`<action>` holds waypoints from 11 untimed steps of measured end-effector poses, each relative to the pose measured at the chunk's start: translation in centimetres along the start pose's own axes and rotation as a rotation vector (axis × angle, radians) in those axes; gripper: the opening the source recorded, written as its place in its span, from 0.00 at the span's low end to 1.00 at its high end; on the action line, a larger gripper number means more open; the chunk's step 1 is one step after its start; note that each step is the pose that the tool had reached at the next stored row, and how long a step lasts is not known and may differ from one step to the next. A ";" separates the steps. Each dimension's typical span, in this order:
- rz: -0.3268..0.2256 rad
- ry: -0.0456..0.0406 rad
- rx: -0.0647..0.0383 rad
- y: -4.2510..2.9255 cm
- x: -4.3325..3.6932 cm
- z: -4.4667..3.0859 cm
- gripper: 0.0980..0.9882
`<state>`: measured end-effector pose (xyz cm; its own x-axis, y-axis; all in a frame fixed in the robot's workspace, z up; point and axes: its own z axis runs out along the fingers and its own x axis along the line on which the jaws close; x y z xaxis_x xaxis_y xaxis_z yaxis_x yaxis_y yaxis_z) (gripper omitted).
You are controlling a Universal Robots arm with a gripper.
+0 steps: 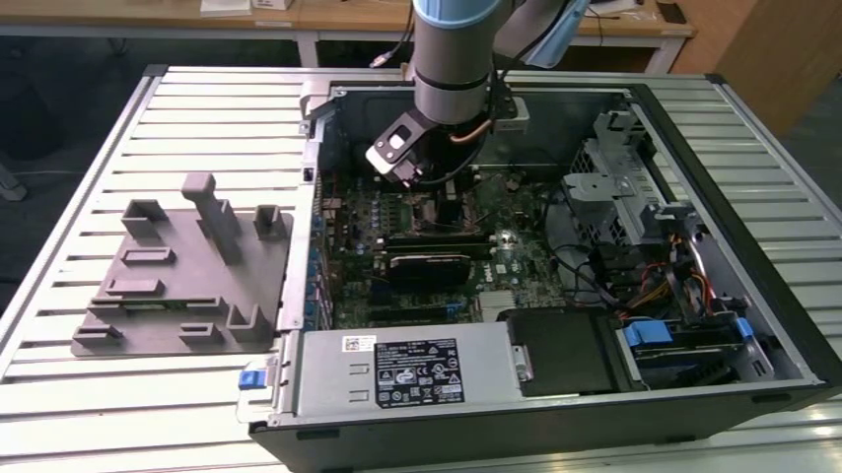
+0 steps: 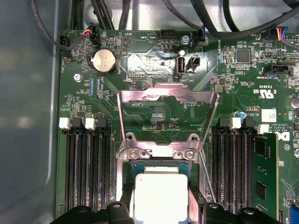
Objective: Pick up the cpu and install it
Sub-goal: 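Place the cpu into insertion slot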
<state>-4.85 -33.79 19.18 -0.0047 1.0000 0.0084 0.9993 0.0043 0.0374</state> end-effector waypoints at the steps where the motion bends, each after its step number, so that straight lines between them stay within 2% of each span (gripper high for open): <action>1: 0.000 0.0000 0.000 0.00 0.00 0.00 0.50; 3: 0.000 0.0022 -0.001 0.02 0.04 0.05 0.51; 5: 0.000 0.0008 -0.001 0.01 0.02 0.04 0.51; 6: 0.000 0.0002 0.000 0.00 0.00 0.01 0.58; 11: 0.000 -0.0002 0.000 0.00 0.00 -0.05 0.58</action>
<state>-4.85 -33.79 19.23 -0.0047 1.0000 0.0082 0.9993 0.0044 0.0373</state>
